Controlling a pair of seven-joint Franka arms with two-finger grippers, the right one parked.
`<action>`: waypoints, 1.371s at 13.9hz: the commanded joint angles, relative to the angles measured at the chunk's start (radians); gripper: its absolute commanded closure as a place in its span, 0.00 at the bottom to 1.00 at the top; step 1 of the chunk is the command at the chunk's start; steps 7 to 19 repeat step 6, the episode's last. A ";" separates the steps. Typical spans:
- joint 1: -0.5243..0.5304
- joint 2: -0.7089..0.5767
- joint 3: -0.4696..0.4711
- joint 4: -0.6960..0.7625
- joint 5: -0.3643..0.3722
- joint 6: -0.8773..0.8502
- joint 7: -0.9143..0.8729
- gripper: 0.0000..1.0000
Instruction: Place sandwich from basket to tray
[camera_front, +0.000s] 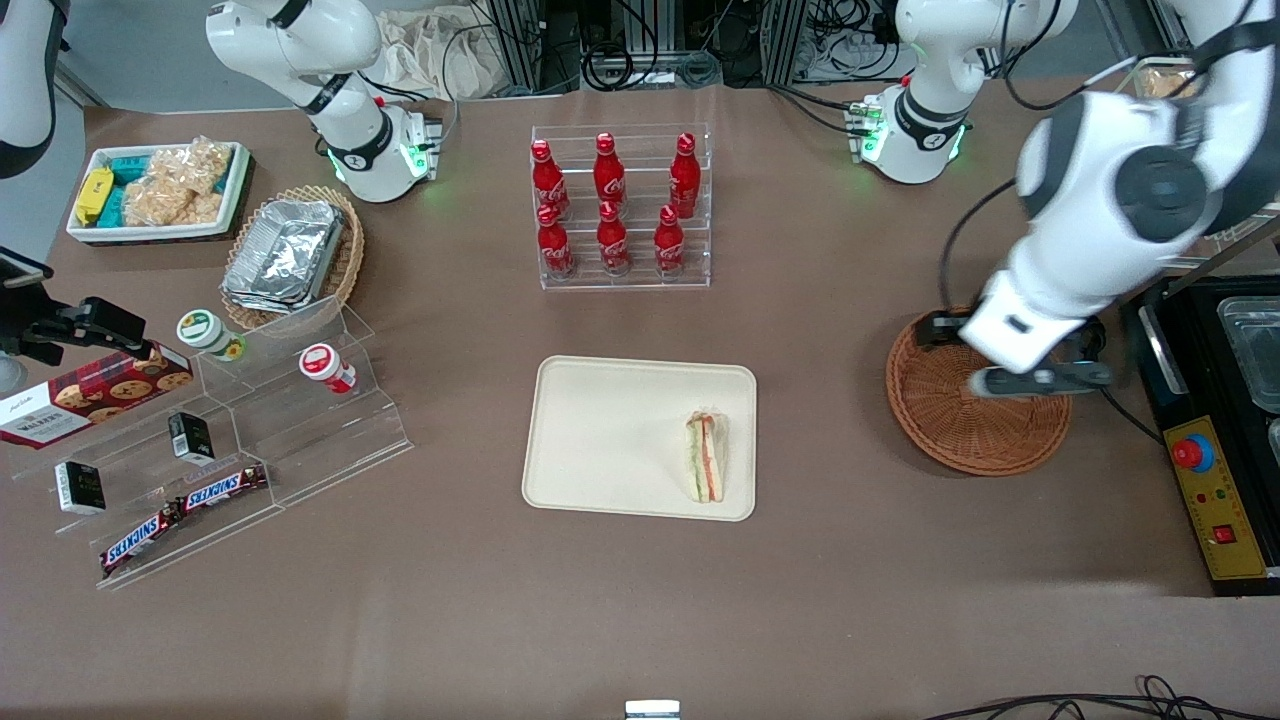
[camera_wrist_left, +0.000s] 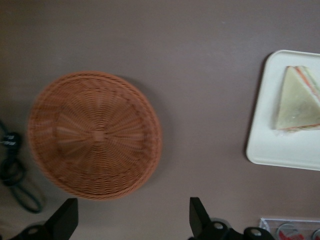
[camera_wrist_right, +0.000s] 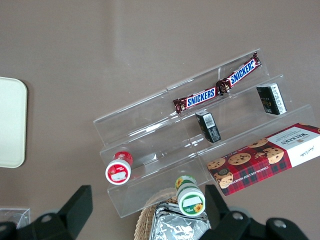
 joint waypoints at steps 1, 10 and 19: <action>0.073 0.050 -0.012 0.140 -0.003 -0.094 0.097 0.00; 0.127 0.128 -0.010 0.283 0.008 -0.137 0.123 0.00; 0.127 0.128 -0.010 0.283 0.008 -0.137 0.123 0.00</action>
